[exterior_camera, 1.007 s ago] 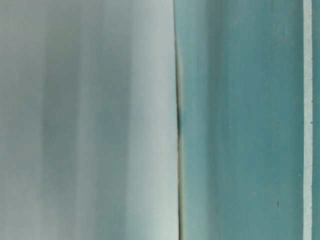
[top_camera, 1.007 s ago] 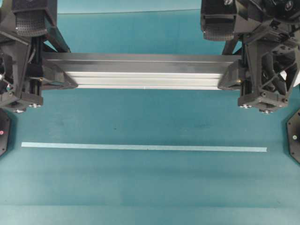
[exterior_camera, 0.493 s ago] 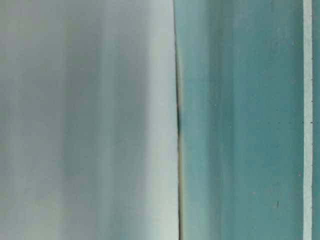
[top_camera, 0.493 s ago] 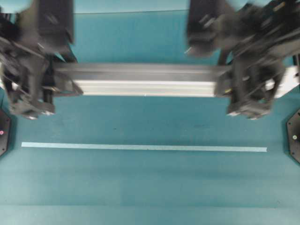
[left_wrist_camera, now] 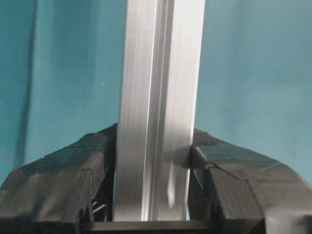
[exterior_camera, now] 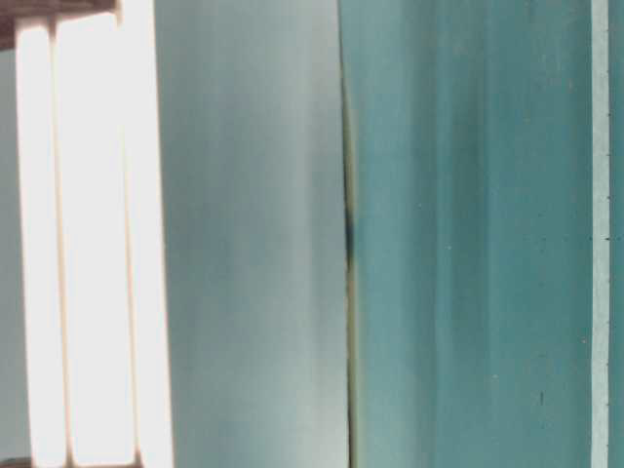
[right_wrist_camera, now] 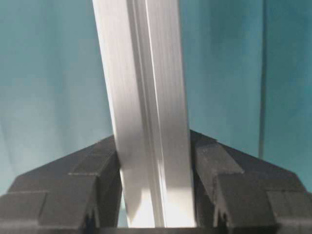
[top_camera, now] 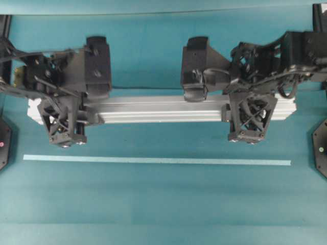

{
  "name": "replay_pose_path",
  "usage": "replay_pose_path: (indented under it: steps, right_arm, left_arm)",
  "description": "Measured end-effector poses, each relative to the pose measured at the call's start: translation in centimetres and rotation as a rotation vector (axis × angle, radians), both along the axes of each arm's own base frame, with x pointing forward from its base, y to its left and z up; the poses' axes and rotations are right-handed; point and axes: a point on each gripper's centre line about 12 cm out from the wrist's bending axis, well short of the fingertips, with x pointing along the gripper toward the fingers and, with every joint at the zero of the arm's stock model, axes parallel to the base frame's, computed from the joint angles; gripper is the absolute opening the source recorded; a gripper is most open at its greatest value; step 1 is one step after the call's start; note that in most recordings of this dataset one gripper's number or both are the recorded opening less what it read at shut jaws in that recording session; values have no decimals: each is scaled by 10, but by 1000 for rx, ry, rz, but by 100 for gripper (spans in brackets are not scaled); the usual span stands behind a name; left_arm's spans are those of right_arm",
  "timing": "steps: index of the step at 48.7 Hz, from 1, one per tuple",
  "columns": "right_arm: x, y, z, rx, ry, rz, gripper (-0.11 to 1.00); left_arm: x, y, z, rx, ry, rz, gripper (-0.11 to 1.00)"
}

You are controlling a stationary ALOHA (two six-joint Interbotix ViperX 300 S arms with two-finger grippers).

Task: Lift the metal rail with both hands.
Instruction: 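Lower the held rail back toward the table with both grippers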

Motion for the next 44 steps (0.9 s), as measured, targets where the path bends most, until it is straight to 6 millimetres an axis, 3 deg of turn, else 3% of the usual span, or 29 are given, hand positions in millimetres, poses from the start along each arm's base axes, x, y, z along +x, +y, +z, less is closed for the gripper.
replay_pose_path:
  steps: [27, 44]
  right_arm:
    - [1, 0, -82, 5, 49, -1, 38]
    - [5, 0, -118, 14, 41, -7, 38]
  left_arm:
    - [14, 1, -83, -5, 92, -6, 36]
    - [20, 4, -116, -8, 138, -1, 36]
